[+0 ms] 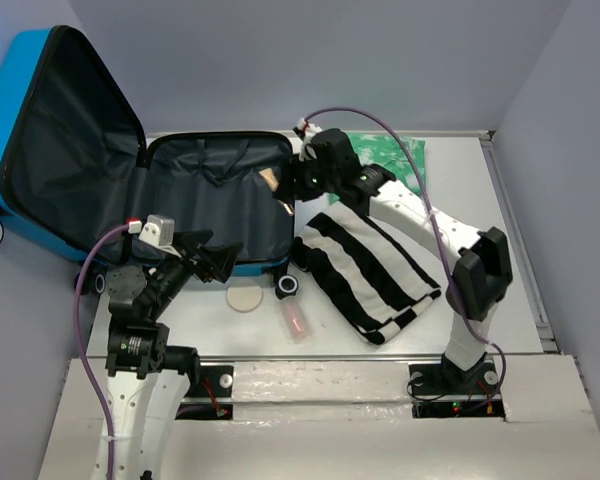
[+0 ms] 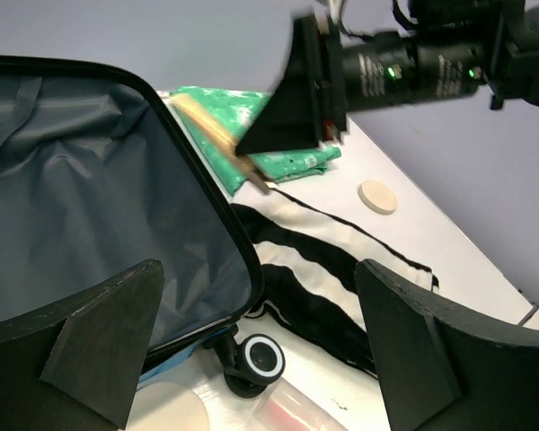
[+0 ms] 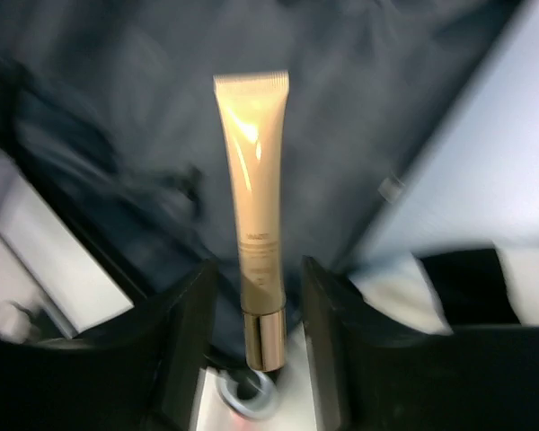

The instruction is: Pack the luggage

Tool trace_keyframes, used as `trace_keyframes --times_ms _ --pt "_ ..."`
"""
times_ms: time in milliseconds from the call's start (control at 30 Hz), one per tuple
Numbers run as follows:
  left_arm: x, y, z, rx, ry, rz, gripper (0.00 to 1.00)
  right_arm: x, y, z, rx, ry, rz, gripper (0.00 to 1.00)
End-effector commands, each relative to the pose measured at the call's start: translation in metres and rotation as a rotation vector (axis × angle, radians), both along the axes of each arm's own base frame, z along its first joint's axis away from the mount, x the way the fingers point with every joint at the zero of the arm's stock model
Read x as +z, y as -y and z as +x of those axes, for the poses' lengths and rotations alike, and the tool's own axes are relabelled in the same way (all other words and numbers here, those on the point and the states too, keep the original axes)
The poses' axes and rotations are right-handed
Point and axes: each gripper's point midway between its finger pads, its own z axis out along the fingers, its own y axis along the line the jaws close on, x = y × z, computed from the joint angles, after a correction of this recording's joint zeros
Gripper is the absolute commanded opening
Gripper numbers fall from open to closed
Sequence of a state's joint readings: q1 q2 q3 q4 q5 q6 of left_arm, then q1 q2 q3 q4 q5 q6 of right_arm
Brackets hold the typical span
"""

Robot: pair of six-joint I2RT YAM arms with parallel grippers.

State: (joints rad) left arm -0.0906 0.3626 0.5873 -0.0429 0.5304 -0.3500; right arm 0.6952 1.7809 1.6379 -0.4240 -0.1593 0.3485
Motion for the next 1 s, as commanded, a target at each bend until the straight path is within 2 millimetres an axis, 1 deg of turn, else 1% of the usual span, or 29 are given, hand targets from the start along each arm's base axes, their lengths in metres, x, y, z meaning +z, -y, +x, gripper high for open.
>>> trace_keyframes --times_ms 0,33,67,100,133,167,200,267,300,333,400,433,467,500,533,567,600,667,700,733,767,833,867,900,967 --pt "0.004 0.001 0.000 -0.005 0.016 -0.011 0.99 0.046 -0.067 0.007 0.102 0.022 0.201 0.77" --pt "0.005 0.001 0.000 -0.004 0.021 -0.011 0.99 0.041 -0.067 0.005 0.106 0.010 0.197 0.78" --pt "0.006 0.000 -0.001 0.001 0.026 -0.012 0.99 0.015 -0.061 0.001 0.102 -0.021 0.158 0.78" --pt "0.007 0.000 -0.002 0.002 0.027 -0.012 0.99 0.015 -0.052 -0.004 0.087 -0.007 0.148 0.78" --pt "0.007 -0.001 -0.002 0.005 0.030 -0.013 0.99 0.007 -0.040 -0.004 0.045 0.005 0.116 0.78" --pt "0.008 -0.001 -0.002 0.008 0.035 -0.013 0.99 -0.004 -0.034 -0.014 0.043 0.004 0.092 0.78" --pt "0.008 -0.003 -0.002 0.022 0.033 -0.017 0.99 -0.022 -0.014 -0.029 0.027 -0.003 0.055 0.78" --pt "0.010 -0.005 -0.001 0.037 0.035 -0.020 0.99 -0.036 -0.008 -0.060 0.051 -0.013 0.030 0.78" --pt "0.009 -0.007 0.000 0.052 0.030 -0.022 0.99 -0.050 0.005 -0.081 0.051 -0.012 -0.007 0.78" --pt "0.009 -0.008 0.000 0.060 0.028 -0.024 0.99 -0.059 0.000 -0.105 0.089 -0.016 -0.028 0.79" --pt "0.009 -0.012 0.002 0.081 0.023 -0.027 0.99 -0.074 0.003 -0.133 0.111 -0.038 -0.062 0.83" --pt "0.009 -0.012 0.002 0.081 0.021 -0.027 0.99 -0.094 0.011 -0.147 0.112 -0.061 -0.102 0.86" --pt "0.009 -0.012 0.002 0.081 0.021 -0.027 0.99 -0.097 0.011 -0.157 0.120 -0.067 -0.110 0.91" --pt "0.008 -0.012 0.002 0.082 0.019 -0.029 0.99 -0.106 0.009 -0.174 0.136 -0.100 -0.130 0.92" --pt "0.008 -0.012 0.002 0.085 0.019 -0.029 0.99 -0.120 0.011 -0.183 0.129 -0.105 -0.172 0.94" --pt "0.008 -0.012 0.002 0.084 0.019 -0.029 0.99 -0.128 0.013 -0.183 0.121 -0.120 -0.186 0.94" --pt "0.007 -0.012 0.003 0.084 0.016 -0.028 0.99 -0.134 0.006 -0.196 0.144 -0.128 -0.197 0.94" --pt "0.007 -0.012 0.003 0.083 0.013 -0.028 0.99 -0.143 -0.005 -0.207 0.169 -0.130 -0.223 0.95" --pt "0.006 -0.012 0.004 0.084 0.009 -0.027 0.99 -0.159 -0.011 -0.216 0.187 -0.139 -0.267 0.95" --pt "0.006 -0.012 0.004 0.083 0.010 -0.027 0.99 -0.167 -0.014 -0.219 0.189 -0.145 -0.284 0.92" --pt "0.006 -0.012 0.004 0.083 0.008 -0.027 0.99 -0.180 -0.018 -0.220 0.185 -0.159 -0.313 0.89" --pt "0.006 -0.011 0.005 0.083 0.005 -0.027 0.99 -0.189 -0.020 -0.220 0.164 -0.139 -0.351 0.81" --pt "0.006 -0.011 0.004 0.081 0.006 -0.025 0.99 -0.192 -0.018 -0.217 0.147 -0.133 -0.367 0.72" --pt "0.006 -0.011 0.004 0.080 0.008 -0.025 0.99 -0.191 -0.018 -0.212 0.120 -0.121 -0.374 0.66" --pt "0.005 -0.011 0.005 0.078 0.005 -0.025 0.99 -0.184 -0.015 -0.217 0.114 -0.102 -0.382 0.47"
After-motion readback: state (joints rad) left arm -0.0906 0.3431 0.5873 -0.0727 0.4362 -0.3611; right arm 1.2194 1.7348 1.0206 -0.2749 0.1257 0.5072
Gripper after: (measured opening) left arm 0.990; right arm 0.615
